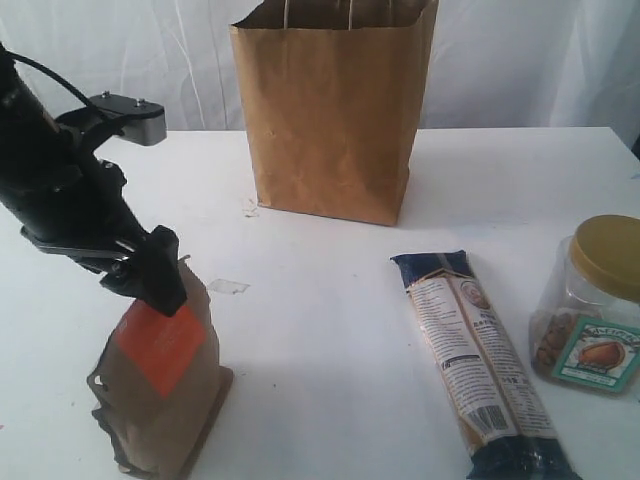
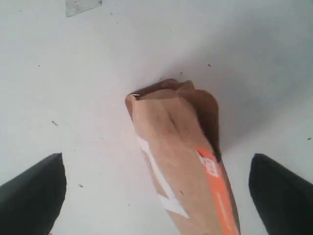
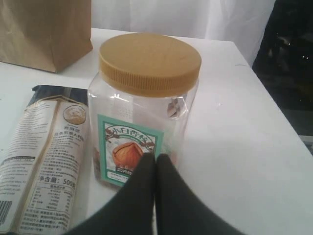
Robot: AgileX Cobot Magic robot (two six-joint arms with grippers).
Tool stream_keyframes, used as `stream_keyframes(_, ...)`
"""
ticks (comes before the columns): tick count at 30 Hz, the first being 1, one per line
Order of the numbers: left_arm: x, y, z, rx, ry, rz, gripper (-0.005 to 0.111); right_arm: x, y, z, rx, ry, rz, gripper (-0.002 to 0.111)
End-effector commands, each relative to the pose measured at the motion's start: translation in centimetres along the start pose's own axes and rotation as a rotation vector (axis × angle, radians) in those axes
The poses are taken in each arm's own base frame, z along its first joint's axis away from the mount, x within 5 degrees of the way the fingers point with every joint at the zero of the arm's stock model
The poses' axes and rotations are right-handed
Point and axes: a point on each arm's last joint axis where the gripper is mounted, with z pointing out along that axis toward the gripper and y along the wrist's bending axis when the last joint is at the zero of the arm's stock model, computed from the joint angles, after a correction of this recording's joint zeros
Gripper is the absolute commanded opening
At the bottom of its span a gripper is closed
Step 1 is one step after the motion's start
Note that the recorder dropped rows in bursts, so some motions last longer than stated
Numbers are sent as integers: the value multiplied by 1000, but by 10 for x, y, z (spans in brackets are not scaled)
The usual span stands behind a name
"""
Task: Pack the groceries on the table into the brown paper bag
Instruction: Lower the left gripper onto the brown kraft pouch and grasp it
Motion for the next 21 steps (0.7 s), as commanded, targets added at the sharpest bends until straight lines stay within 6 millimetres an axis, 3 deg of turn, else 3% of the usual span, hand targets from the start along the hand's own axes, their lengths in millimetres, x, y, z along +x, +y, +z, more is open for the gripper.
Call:
stream_keyframes(1,0,-3,11,63,76,-39,100,0,0,0,7,-4,-1,0)
stream_keyframes(21,-1,-6,76,134,362,-29,100,0,0,0,7,-4,-1,0)
